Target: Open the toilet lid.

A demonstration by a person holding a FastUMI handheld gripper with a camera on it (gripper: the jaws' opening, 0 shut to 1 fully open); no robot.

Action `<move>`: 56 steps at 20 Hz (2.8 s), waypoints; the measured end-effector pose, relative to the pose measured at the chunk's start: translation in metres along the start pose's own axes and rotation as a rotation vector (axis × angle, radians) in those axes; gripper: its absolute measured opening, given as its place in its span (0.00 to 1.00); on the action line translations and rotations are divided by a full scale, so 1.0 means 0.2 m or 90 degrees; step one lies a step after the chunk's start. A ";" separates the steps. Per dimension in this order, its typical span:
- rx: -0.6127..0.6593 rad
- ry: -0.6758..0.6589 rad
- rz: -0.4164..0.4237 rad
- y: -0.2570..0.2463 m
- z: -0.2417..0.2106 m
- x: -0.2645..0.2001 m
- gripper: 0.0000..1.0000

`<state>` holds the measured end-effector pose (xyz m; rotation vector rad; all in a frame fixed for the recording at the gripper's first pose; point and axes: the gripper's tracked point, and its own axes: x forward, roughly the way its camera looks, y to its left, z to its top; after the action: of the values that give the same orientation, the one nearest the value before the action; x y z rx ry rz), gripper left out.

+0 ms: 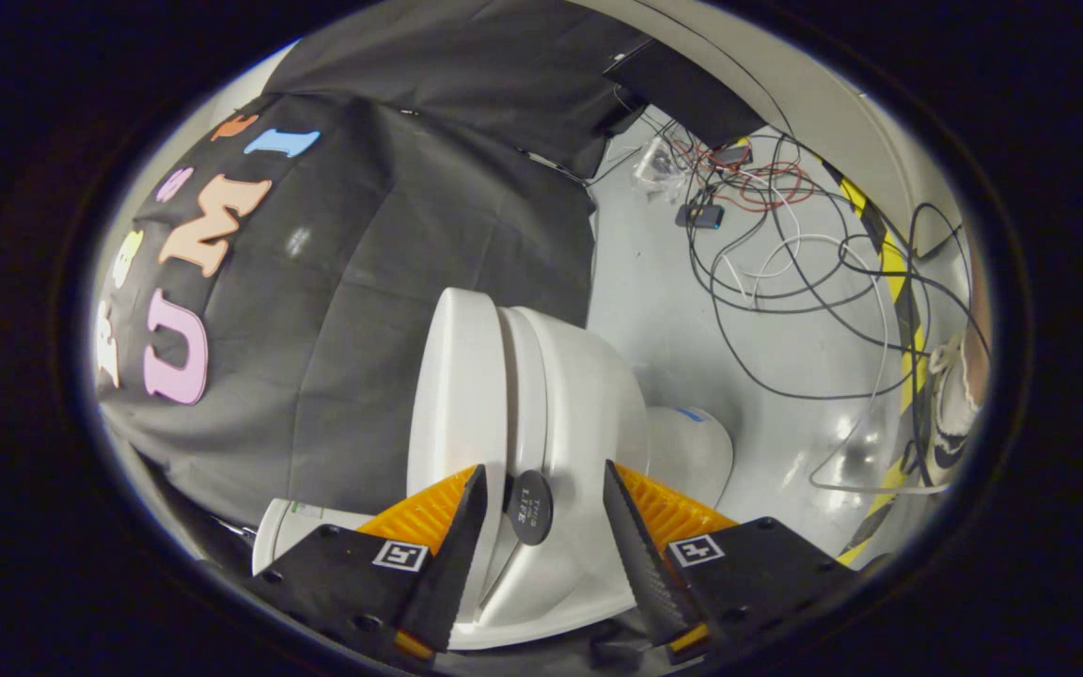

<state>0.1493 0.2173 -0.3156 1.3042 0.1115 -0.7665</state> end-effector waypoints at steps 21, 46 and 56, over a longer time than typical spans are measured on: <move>0.039 0.022 0.051 0.03 -0.04 0.07 0.19; -0.168 -0.022 0.125 0.50 0.02 -0.17 0.18; -0.262 -0.014 0.194 0.81 -0.05 -0.33 0.18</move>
<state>0.1949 0.2653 -0.1545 0.8937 0.0462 -0.4653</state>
